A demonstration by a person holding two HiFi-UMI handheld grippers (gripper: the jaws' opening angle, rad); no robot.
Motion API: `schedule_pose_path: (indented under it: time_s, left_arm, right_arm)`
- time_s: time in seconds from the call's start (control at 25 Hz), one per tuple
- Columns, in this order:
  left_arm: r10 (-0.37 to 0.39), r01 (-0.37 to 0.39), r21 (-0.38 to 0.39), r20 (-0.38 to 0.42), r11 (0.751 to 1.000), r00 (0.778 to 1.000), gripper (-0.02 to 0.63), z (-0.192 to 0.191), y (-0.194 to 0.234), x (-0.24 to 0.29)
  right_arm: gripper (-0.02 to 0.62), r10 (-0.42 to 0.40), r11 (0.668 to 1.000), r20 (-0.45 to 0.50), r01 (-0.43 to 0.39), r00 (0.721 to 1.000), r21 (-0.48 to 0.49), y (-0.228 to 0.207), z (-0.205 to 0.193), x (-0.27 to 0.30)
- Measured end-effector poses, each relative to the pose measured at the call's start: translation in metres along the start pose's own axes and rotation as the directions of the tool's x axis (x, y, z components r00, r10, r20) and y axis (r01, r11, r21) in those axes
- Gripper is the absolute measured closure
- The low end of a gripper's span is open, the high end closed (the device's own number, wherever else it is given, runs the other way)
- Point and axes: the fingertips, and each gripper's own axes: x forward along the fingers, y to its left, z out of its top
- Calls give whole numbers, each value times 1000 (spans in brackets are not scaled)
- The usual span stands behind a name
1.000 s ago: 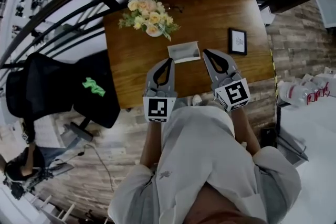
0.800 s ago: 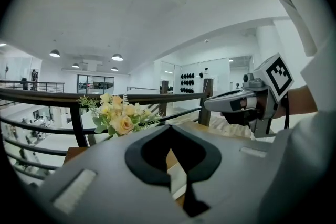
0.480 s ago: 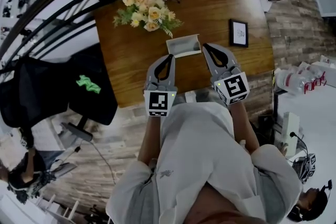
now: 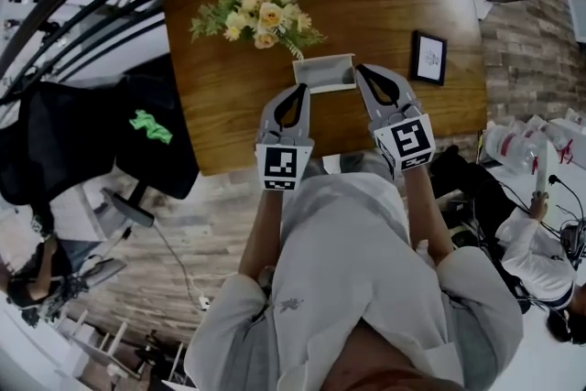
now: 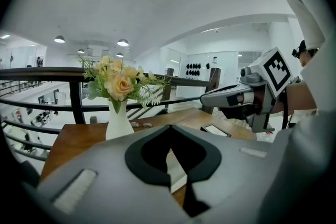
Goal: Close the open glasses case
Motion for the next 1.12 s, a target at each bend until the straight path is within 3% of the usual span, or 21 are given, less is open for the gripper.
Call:
schedule_pose_path:
  time_s: [0.4, 1.12]
  left_arm:
    - [34, -37, -45, -60, 998, 998, 588, -29, -3, 35]
    - [63, -78, -111, -136, 991, 989, 588, -77, -5, 74]
  right_arm:
    - [592, 97, 995, -69, -98, 993, -6, -14, -31, 31]
    - [592, 167, 984, -176, -176, 970, -40, -27, -78, 71]
